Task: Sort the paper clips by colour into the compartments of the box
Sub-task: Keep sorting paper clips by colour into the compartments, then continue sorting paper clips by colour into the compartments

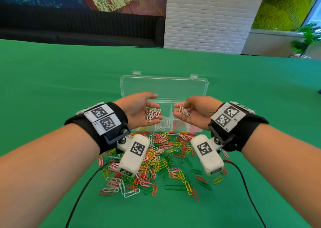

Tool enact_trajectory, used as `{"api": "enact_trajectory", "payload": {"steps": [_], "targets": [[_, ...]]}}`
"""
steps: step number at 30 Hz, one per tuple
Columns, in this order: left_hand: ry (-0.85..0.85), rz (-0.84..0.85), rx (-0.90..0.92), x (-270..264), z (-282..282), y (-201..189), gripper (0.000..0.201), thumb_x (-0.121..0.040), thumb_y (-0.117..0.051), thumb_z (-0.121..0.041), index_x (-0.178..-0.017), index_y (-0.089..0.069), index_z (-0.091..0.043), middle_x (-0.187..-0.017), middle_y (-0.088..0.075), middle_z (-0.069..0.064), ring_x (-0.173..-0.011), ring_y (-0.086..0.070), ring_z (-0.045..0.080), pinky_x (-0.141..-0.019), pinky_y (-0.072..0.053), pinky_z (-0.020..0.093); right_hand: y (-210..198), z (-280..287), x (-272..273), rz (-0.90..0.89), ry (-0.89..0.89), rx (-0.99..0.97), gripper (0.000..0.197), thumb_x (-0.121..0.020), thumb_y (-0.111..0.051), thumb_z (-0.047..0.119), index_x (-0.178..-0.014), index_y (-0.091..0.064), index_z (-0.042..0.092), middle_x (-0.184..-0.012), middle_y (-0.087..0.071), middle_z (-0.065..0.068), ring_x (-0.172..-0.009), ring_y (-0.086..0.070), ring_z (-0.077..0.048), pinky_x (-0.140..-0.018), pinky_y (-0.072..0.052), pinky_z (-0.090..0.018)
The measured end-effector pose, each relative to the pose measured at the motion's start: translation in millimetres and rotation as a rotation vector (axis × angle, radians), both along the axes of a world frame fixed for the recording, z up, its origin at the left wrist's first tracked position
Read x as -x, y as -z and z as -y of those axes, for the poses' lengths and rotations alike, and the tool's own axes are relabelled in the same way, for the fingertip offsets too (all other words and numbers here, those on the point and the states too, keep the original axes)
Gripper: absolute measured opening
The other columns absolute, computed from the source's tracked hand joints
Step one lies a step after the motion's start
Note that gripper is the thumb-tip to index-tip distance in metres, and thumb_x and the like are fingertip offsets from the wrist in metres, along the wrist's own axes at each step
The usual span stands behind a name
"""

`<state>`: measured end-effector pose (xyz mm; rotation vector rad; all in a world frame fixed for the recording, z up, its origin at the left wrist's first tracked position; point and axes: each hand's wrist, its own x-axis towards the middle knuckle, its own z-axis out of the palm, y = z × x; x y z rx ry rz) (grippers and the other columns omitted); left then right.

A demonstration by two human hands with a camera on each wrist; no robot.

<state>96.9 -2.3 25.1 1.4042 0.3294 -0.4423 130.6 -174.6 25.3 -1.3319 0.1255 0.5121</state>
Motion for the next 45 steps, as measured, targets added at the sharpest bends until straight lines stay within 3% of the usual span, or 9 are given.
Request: {"api": "enact_trajectory", "payload": {"steps": [5, 10, 13, 15, 18, 22, 34, 39, 45], "targets": [[-0.014, 0.004, -0.021, -28.2, 4.2, -4.2, 0.042, -0.096, -0.041, -0.041, -0.113, -0.046, -0.002, -0.089, -0.047, 0.015, -0.078, -0.053, 0.026, -0.075, -0.048, 0.035, -8.1, -15.2, -28.2, -0.046, -0.050, 0.053, 0.051, -0.100, -0.031, 0.039, -0.107, -0.045, -0.010, -0.090, -0.047, -0.020, -0.080, -0.052, -0.028, -0.071, -0.050, -0.032], [-0.009, 0.003, -0.076, -43.8, 8.1, -2.5, 0.044, -0.097, -0.040, -0.043, -0.114, -0.045, -0.003, -0.088, -0.041, 0.013, -0.073, -0.045, 0.020, -0.066, -0.043, 0.030, -3.3, -26.5, -47.3, -0.077, -0.085, 0.089, 0.066, -0.094, -0.024, 0.059, -0.098, -0.045, -0.004, -0.102, -0.040, -0.018, -0.076, -0.045, -0.025, -0.064, -0.045, -0.030], [0.008, 0.006, -0.090, -50.0, 11.8, -1.3, 0.047, -0.097, -0.037, -0.046, -0.119, -0.044, -0.006, -0.106, -0.041, 0.018, -0.093, -0.044, 0.025, -0.079, -0.041, 0.032, 1.7, -32.4, -51.5, -0.103, -0.097, 0.086, 0.073, -0.091, -0.022, 0.066, -0.093, -0.047, -0.003, -0.088, -0.040, -0.014, -0.067, -0.042, -0.022, -0.058, -0.037, -0.027], [0.024, 0.020, -0.102, -51.0, 14.3, -1.0, 0.054, -0.097, -0.035, -0.046, -0.134, -0.038, -0.007, -0.126, -0.038, 0.026, -0.117, -0.041, 0.031, -0.095, -0.037, 0.035, 6.0, -32.9, -55.0, -0.094, -0.130, 0.072, 0.081, -0.090, -0.020, 0.067, -0.108, -0.047, -0.007, -0.107, -0.056, -0.013, -0.091, -0.058, -0.033, -0.078, -0.049, -0.033], [0.039, 0.052, -0.138, -48.0, 16.0, -0.5, 0.057, -0.097, -0.035, -0.046, -0.139, -0.036, -0.007, -0.139, -0.035, 0.026, -0.127, -0.040, 0.031, -0.107, -0.031, 0.038, 5.4, -32.3, -53.4, -0.057, -0.124, 0.072, 0.081, -0.092, -0.019, 0.065, -0.120, -0.045, -0.006, -0.146, -0.035, -0.014, -0.136, -0.034, -0.036, -0.113, -0.030, -0.042], [0.062, 0.132, -0.239, -35.9, 14.7, -0.7, 0.034, -0.097, -0.040, -0.043, -0.101, -0.055, -0.013, -0.097, -0.046, 0.008, -0.085, -0.046, 0.018, -0.080, -0.040, 0.029, 1.0, -21.6, -43.5, 0.035, -0.158, 0.137, 0.067, -0.095, -0.015, 0.059, -0.092, -0.050, 0.002, -0.094, -0.053, -0.013, -0.090, -0.051, -0.024, -0.071, -0.042, -0.029], [0.497, 0.569, -1.133, 43.7, 18.8, 17.2, 0.025, -0.090, -0.057, -0.037, -0.115, -0.057, -0.034, -0.116, -0.048, -0.014, -0.103, -0.047, 0.006, -0.088, -0.033, 0.017, 11.1, 62.0, 20.9, 0.543, -0.302, 0.763, 0.015, -0.093, -0.053, 0.016, -0.079, -0.057, 0.020, -0.082, -0.061, 0.000, -0.072, -0.058, -0.011, -0.062, -0.048, -0.024], [0.707, 0.637, -1.157, 54.2, 37.2, 28.0, 0.020, -0.089, -0.060, -0.032, -0.108, -0.063, -0.030, -0.098, -0.063, -0.011, -0.093, -0.058, 0.008, -0.087, -0.047, 0.025, 25.3, 99.7, 40.0, 0.616, -0.495, 1.217, 0.022, -0.086, -0.060, 0.017, -0.069, -0.053, 0.027, -0.061, -0.054, 0.012, -0.048, -0.051, 0.005, -0.047, -0.037, -0.005], [0.870, 0.678, -1.186, 55.4, 79.5, 34.0, 0.025, -0.087, -0.062, -0.033, -0.111, -0.061, -0.029, -0.078, -0.053, -0.017, -0.077, -0.052, 0.007, -0.068, -0.039, 0.019, 44.5, 117.5, 46.1, 0.612, -0.631, 1.451, 0.023, -0.081, -0.065, 0.024, -0.066, -0.048, 0.028, -0.063, -0.051, 0.012, -0.060, -0.048, -0.006, -0.057, -0.036, -0.014]]}}
